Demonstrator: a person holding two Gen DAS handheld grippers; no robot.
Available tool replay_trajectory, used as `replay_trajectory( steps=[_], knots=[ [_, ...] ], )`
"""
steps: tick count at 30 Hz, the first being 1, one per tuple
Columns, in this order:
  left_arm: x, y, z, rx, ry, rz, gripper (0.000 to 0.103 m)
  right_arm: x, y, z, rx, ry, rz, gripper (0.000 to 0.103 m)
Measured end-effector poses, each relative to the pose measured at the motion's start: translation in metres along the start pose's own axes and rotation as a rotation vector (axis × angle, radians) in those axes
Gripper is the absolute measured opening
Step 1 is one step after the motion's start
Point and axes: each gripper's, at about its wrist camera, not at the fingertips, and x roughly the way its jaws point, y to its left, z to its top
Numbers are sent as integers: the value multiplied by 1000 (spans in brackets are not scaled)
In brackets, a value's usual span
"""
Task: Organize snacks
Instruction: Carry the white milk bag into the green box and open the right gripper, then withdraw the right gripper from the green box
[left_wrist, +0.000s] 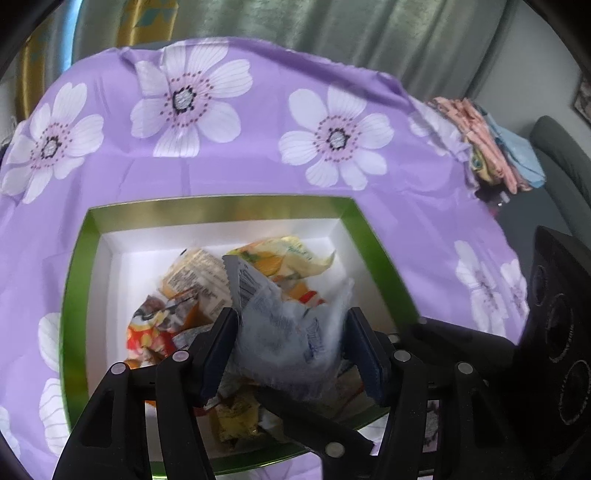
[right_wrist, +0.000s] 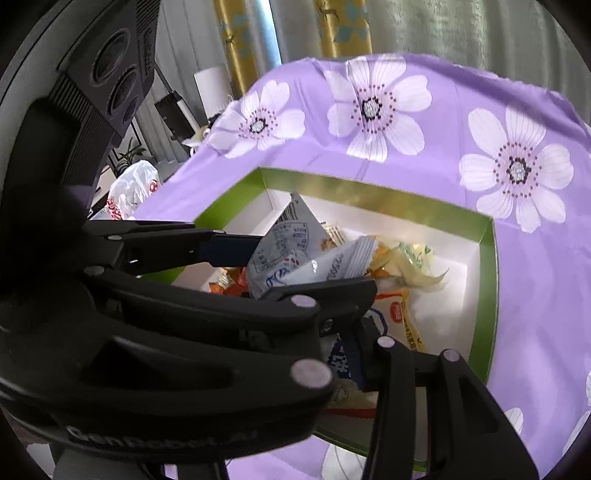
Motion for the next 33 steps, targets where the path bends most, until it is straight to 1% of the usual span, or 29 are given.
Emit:
replay_trajectory(
  steps=[1, 2, 3, 4, 5, 6, 7, 8, 10, 12, 14, 15, 16, 19, 23, 26, 33],
  knots=[
    [-2, 0, 0, 1, 4, 18, 60, -1, 0, -1, 6, 2, -5, 50],
    [-7, 1, -1, 0, 8, 42, 60, -2, 0, -2, 14, 2, -11, 56],
    [-11, 1, -1, 0, 7, 57, 64, -5, -1, -3, 21, 4, -23, 62],
    [-19, 1, -2, 7, 6, 75, 73, -10, 0, -4, 26, 4, -45, 65],
    [-26, 0, -4, 12, 1, 89, 78, -13, -1, -5, 29, 2, -58, 72],
    [-37, -2, -6, 25, -11, 108, 85, -21, -1, -6, 35, -3, -83, 76],
    [-45, -4, -7, 35, -20, 116, 87, -27, 0, -7, 39, -8, -98, 78],
    [-53, -6, -8, 40, -27, 123, 88, -37, 1, -8, 44, -17, -113, 82],
    [-73, -9, -11, 47, -43, 128, 93, -52, 2, -8, 50, -33, -141, 90],
    [-92, -14, -14, 51, -71, 145, 95, -68, 5, -8, 48, -46, -170, 100],
    [-109, -19, -15, 50, -87, 163, 97, -85, 11, -7, 32, -54, -194, 102],
    [-118, -22, -16, 56, -99, 168, 101, -94, 15, -6, 20, -58, -208, 102],
    [-125, -25, -17, 55, -104, 178, 102, -100, 18, -5, 12, -61, -215, 102],
    [-140, -32, -21, 56, -96, 219, 102, -120, 26, -2, -11, -71, -232, 103],
    [-157, -35, -25, 46, -103, 205, 102, -144, 36, 3, -31, -93, -235, 103],
    [-166, -38, -27, 49, -108, 245, 102, -158, 42, 5, -37, -110, -235, 103],
    [-184, -42, -29, 50, -123, 269, 102, -180, 57, 10, -53, -123, -226, 102]
  ],
)
